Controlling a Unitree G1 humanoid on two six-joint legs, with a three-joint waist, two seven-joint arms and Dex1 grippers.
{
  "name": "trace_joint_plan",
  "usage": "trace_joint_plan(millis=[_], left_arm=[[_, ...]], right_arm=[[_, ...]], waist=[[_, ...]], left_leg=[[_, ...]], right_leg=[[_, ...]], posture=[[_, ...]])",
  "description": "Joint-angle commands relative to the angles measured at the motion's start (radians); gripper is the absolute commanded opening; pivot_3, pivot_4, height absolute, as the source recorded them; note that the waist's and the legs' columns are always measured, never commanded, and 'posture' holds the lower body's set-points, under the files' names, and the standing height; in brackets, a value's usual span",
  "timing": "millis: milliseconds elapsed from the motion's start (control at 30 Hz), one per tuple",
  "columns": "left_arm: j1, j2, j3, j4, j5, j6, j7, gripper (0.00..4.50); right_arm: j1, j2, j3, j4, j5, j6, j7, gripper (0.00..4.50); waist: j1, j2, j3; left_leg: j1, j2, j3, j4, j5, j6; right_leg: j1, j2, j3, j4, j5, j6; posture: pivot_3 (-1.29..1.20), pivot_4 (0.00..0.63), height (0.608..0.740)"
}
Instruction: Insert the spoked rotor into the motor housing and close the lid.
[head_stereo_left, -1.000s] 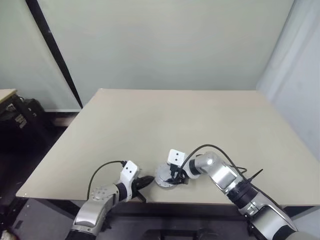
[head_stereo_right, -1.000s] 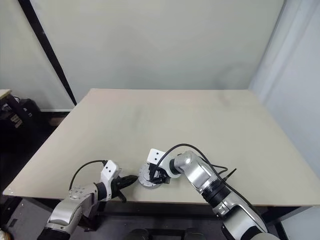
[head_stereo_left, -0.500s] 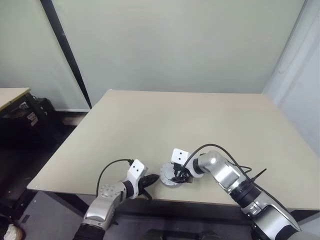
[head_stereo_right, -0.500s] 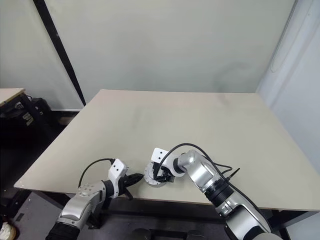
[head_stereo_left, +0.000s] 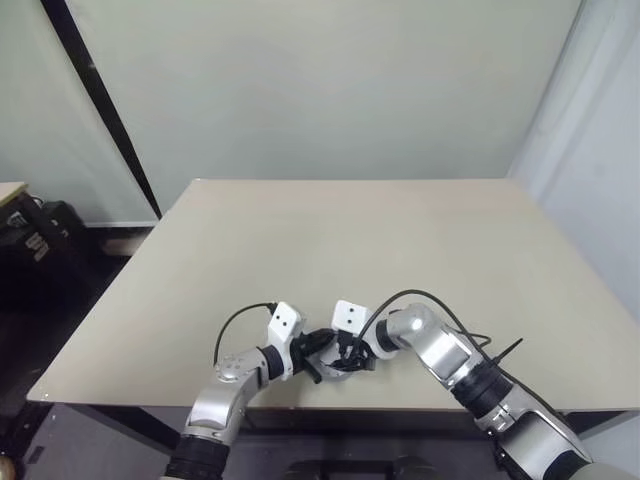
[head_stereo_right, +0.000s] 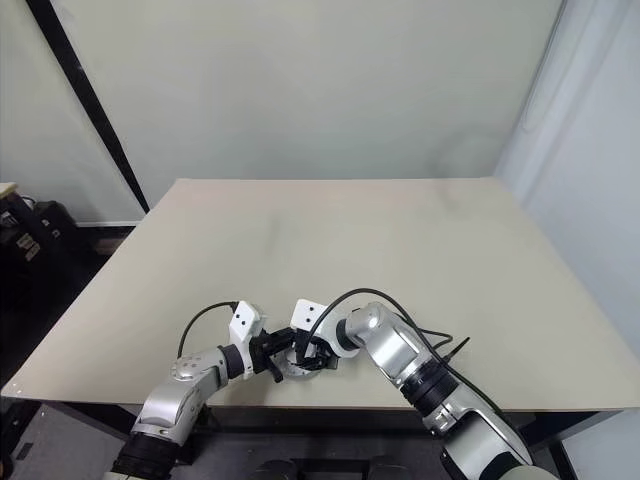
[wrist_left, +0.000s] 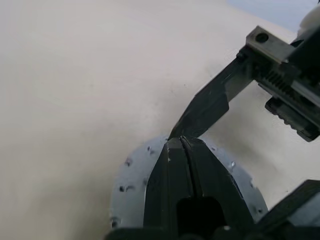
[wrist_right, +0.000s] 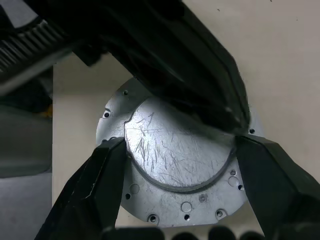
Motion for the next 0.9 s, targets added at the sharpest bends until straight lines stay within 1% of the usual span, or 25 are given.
trace_joint_plan(millis=[33,367,500,567,633,800,900], left_arm=[[-0.005,0.018,-0.025,-0.013,0.015,0.018,0.002,0.0],[0.017,0.055,-0.066,-0.023,0.048,0.107,0.038,0.0],[0.015,0.059,-0.067,-0.026,0.046,0.117,0.043,0.0],[0.014,0.06,-0.069,-0.026,0.047,0.119,0.046,0.0],[0.011,0.061,-0.071,-0.024,0.047,0.12,0.048,0.0],[0.009,0.063,-0.077,-0.023,0.046,0.121,0.052,0.0],[0.009,0.062,-0.081,-0.023,0.047,0.12,0.052,0.0]], right_arm=[[0.0,-0.004,0.011,-0.006,-0.001,0.013,0.008,3.19],[-0.002,-0.002,0.008,-0.004,0.004,0.032,0.01,3.19],[-0.011,0.011,-0.022,-0.001,0.026,0.035,0.006,3.19],[-0.016,0.015,-0.037,-0.006,0.043,0.034,0.01,3.91],[-0.022,0.017,-0.053,-0.017,0.062,0.03,0.017,4.49],[-0.043,0.017,-0.105,-0.044,0.099,0.043,-0.001,4.49],[-0.055,0.01,-0.174,-0.075,0.144,0.129,-0.012,4.49]], waist=[[0.0,0.0,0.0],[-0.004,0.0,0.0],[-0.004,0.0,0.0],[-0.005,0.0,0.0],[-0.007,0.0,0.0],[-0.009,0.0,0.0],[-0.009,0.0,0.0]], left_leg=[[0.0,0.0,0.0,-0.001,0.0,0.0],[0.002,0.0,0.0,0.002,0.0,0.0],[0.002,0.0,0.0,0.001,0.0,0.0],[0.001,0.0,0.0,0.001,0.0,0.0],[0.001,0.0,0.0,0.001,0.0,0.0],[0.002,0.0,0.0,0.002,0.0,0.0],[0.002,0.0,0.0,0.002,0.0,0.0]], right_leg=[[0.0,0.0,0.0,0.0,0.0,-0.001],[0.002,0.0,0.0,-0.001,-0.001,0.0],[0.001,0.0,0.0,-0.001,-0.001,0.0],[0.001,0.0,0.0,-0.001,-0.001,0.0],[0.001,0.0,0.0,-0.001,-0.001,0.0],[0.001,0.0,0.0,0.0,-0.001,0.0],[0.001,0.0,0.0,0.0,-0.001,0.0]], posture=[[0.0,0.0,0.74],[0.0,0.0,0.74],[0.0,0.0,0.74],[0.0,0.0,0.74],[0.0,0.0,0.74],[0.0,0.0,0.74],[0.0,0.0,0.74]])
